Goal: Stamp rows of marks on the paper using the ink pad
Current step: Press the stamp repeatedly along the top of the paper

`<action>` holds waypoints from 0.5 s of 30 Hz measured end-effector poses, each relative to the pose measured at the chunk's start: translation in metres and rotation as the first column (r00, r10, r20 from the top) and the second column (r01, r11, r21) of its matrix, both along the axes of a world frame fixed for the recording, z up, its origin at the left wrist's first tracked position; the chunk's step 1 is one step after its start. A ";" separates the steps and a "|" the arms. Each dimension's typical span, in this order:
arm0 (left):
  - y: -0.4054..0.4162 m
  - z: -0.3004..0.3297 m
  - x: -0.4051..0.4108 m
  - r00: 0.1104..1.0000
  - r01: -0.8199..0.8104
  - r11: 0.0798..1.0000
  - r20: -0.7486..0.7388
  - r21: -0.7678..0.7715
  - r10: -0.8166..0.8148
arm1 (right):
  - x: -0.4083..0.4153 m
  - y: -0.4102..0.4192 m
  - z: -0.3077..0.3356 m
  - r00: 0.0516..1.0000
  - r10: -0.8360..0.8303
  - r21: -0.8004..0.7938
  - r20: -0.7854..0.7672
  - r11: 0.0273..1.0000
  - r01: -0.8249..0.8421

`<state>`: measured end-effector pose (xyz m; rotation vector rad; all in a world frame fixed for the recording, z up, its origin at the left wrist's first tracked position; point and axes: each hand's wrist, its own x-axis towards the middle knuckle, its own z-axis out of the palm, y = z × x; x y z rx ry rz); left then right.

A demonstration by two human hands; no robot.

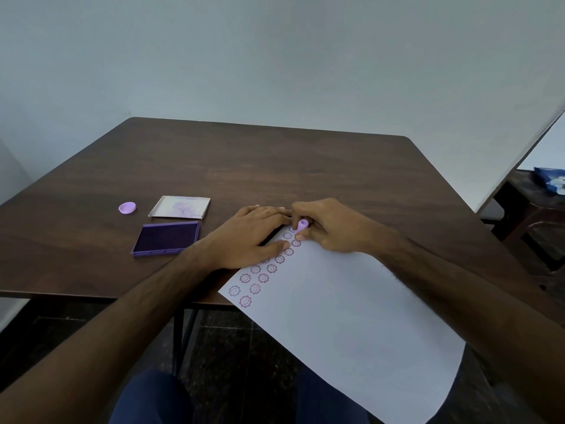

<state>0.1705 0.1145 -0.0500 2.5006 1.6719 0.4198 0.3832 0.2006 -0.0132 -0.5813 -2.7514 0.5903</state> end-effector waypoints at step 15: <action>-0.002 0.001 0.001 1.000 -0.005 1.000 0.011 -0.011 0.005 | 0.001 0.005 -0.006 0.999 0.042 0.048 -0.028 0.998 -0.040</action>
